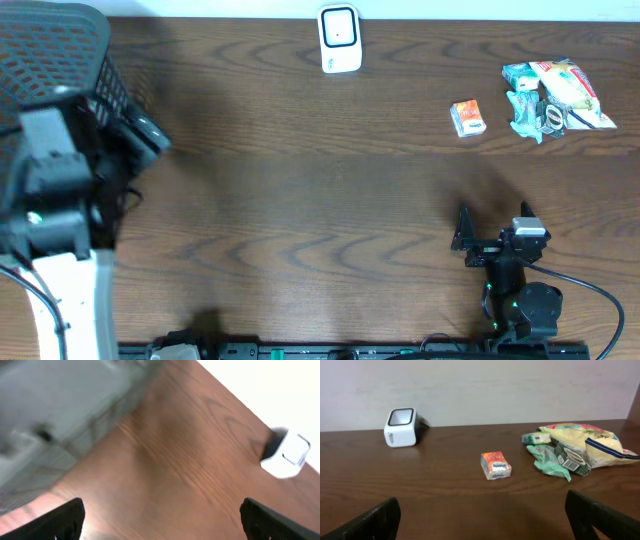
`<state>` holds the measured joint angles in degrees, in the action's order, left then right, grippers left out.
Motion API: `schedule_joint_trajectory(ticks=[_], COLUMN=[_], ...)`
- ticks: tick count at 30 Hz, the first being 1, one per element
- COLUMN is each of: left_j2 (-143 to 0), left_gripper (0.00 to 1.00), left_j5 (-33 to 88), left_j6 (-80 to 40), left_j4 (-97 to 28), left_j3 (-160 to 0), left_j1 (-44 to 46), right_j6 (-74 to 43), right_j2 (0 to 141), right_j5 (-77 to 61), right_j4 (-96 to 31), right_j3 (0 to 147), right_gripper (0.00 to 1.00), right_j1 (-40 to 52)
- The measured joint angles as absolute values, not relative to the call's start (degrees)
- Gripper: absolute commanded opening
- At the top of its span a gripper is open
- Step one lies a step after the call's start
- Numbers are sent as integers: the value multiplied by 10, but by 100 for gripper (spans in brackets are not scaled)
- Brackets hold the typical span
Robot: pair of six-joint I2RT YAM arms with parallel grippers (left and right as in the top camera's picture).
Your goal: Scan the item barcode
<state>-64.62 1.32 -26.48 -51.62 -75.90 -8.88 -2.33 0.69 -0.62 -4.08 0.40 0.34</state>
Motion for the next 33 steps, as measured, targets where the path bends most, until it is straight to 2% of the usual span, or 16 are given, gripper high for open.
schedule_joint_trajectory(ticks=[9, 16, 23, 28, 33], left_j2=[-474, -287, -187, -179, -156], left_gripper=[97, 98, 98, 98, 97], left_j5=[13, 13, 13, 13, 13], left_j6=[-241, -237, -237, -223, -159], left_j4=[-423, -411, -503, -508, -486], left_j3=[-536, -388, -373, -371, -362], left_j1=[-20, -5, -5, -5, -5], right_j6=[-23, -23, -23, -23, -23], right_j2=[7, 7, 7, 7, 7], right_j5=[-6, -6, -6, -6, -6], right_j4=[-40, -41, -41, -41, -41], right_j3=[4, 4, 4, 4, 4], right_gripper=[99, 99, 99, 99, 99], right_j1=[3, 3, 3, 3, 3])
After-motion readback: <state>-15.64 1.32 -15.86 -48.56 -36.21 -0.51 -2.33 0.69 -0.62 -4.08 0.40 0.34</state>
